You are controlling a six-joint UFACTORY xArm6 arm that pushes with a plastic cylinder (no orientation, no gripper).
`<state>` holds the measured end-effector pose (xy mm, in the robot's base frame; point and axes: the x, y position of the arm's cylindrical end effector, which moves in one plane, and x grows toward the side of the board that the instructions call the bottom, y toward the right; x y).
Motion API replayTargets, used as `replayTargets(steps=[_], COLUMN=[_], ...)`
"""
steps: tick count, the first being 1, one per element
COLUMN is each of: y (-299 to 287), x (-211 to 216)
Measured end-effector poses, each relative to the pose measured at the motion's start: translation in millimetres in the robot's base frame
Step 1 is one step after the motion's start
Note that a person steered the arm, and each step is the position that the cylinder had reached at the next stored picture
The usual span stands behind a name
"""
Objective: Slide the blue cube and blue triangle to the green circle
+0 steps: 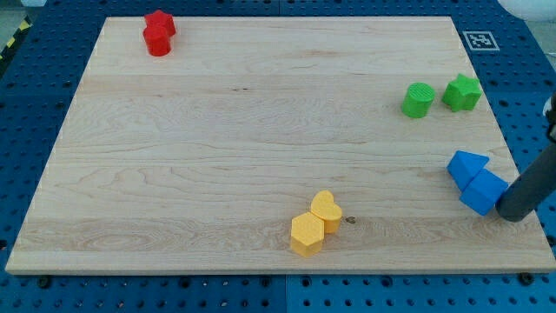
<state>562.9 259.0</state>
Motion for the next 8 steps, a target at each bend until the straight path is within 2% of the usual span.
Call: replayTargets(steps=[3, 8], y=[-39.4, -39.3], x=[-12.2, -99.5])
